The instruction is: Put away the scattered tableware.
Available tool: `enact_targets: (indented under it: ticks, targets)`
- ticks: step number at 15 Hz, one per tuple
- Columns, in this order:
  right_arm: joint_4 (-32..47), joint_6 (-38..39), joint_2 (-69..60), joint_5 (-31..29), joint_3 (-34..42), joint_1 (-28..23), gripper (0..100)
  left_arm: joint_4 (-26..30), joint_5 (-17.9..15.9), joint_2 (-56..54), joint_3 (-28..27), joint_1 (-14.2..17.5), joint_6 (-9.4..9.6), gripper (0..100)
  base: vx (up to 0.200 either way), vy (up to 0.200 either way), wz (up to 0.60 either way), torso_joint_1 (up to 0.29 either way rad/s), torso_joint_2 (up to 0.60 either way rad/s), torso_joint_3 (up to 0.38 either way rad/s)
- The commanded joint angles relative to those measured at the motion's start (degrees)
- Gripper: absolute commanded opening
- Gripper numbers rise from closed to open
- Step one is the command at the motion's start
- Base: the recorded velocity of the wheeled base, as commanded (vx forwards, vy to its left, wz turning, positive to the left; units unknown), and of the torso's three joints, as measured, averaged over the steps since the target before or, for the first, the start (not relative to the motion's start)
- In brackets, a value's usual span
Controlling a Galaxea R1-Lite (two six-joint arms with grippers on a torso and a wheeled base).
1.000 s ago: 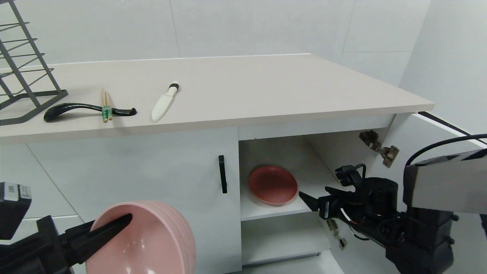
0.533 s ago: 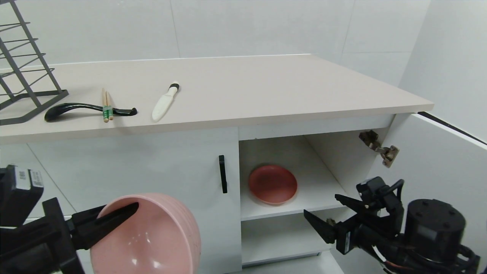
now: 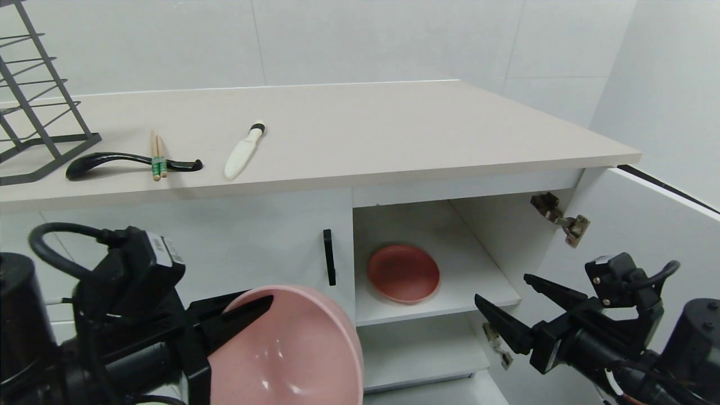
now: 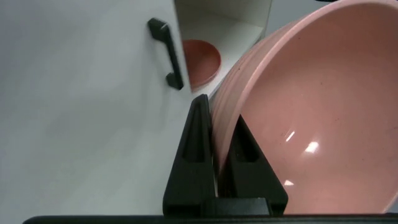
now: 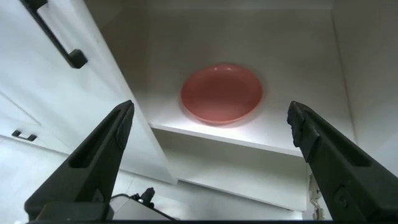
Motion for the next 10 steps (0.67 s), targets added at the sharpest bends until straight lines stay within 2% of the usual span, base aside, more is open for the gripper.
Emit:
enact_targets:
  ticks: [1, 4, 7, 8, 9, 10]
  targets:
    - [0.04, 0.00, -0.33, 0.07, 0.02, -0.14, 100, -0.25, 1.81, 4.47, -1.84, -3.76, -0.01, 0, 0.000, 0.000, 0.00, 0.000, 0.00, 0.000]
    - [0.04, -0.18, -0.42, -0.01, 0.02, -1.02, 100, -2.79, 3.04, 7.99, -1.92, -3.85, -0.10, 0, 0.000, 0.000, 0.00, 0.000, 0.00, 0.000]
    - [-0.05, -0.27, -0.60, -0.01, 0.02, -2.34, 100, -11.41, 9.63, 16.60, -2.54, -8.16, -0.10, 0, 0.000, 0.000, 0.00, 0.000, 0.00, 0.000]
    - [-0.05, -0.27, -0.86, -0.01, 0.02, -2.43, 100, -14.57, 13.15, 19.77, -3.15, -10.27, -0.10, 0, 0.000, 0.000, 0.00, 0.000, 0.00, 0.000]
    - [-0.05, -0.27, -0.86, -0.01, 0.02, -2.34, 100, -17.03, 15.26, 22.14, -3.86, -11.67, -0.10, 0, 0.000, 0.000, 0.00, 0.000, 0.00, 0.000]
    - [-0.05, -0.36, -0.86, -0.01, 0.02, -2.43, 100, -18.70, 15.96, 23.90, -4.56, -12.20, -0.01, 0, 0.000, 0.000, 0.00, 0.000, 0.00, 0.000]
